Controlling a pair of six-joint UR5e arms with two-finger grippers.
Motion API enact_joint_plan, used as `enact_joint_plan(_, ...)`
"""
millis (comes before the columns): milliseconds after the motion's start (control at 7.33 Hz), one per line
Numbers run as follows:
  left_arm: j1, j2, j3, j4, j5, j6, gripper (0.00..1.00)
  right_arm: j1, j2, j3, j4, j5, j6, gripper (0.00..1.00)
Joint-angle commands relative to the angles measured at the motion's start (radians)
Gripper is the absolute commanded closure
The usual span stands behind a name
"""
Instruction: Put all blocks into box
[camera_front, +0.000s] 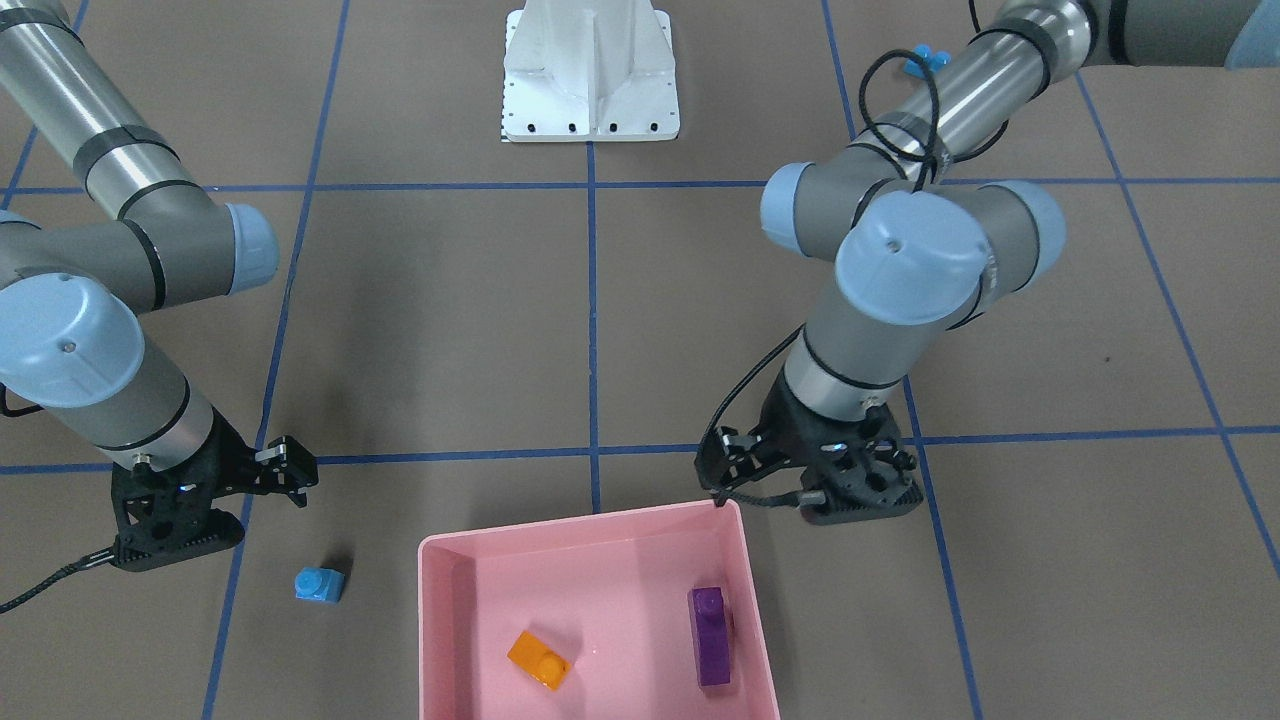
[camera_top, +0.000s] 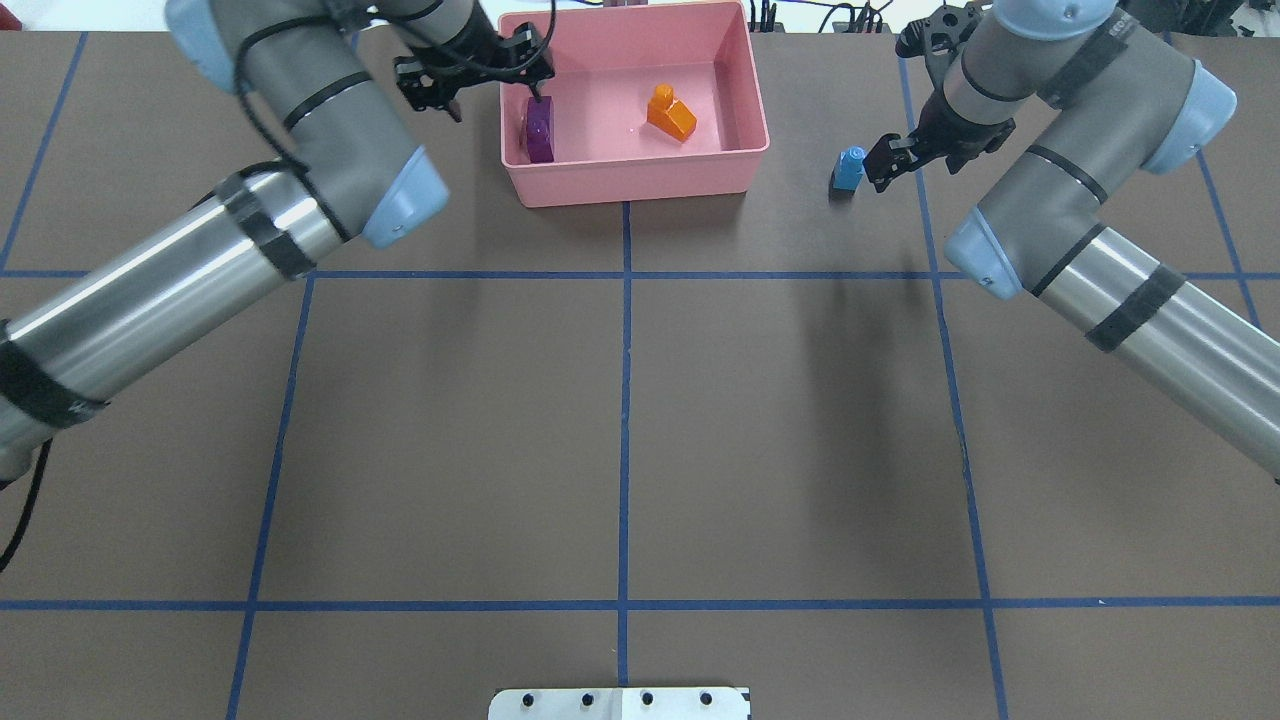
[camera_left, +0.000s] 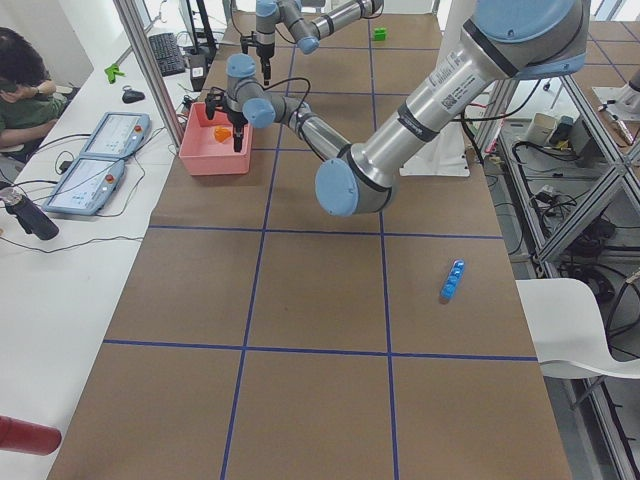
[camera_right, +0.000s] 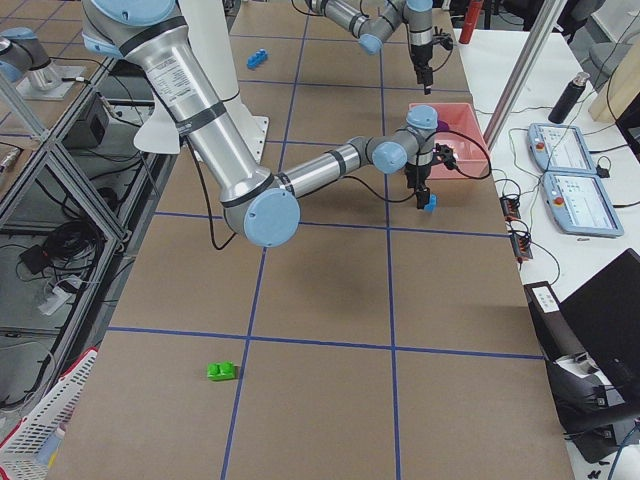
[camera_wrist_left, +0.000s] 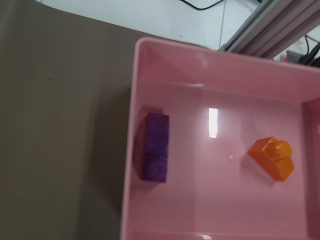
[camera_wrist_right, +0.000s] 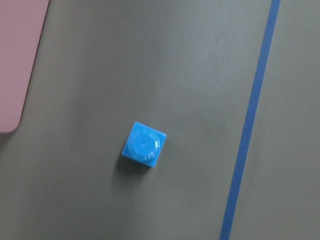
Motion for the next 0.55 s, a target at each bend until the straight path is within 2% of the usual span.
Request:
enact_joint_plan(0,-0.001,0.237,-0.240,0.001,-0.010,0.102,0.00,-0.013,0.059,-0.100,0.067,-0.041,0.111,0.01)
enact_joint_plan(273,0.002,0.237,-0.240,-0.001,-0.008,0.096,0.00,-0.033,0.070,-0.201,0.232,-0.075,0.238,0.01)
enact_joint_plan(410,0.004,0.239,-0.240,-0.001,-0.008,0.093,0.00,-0.056,0.085,-0.209,0.234,-0.122,0.297,0.02)
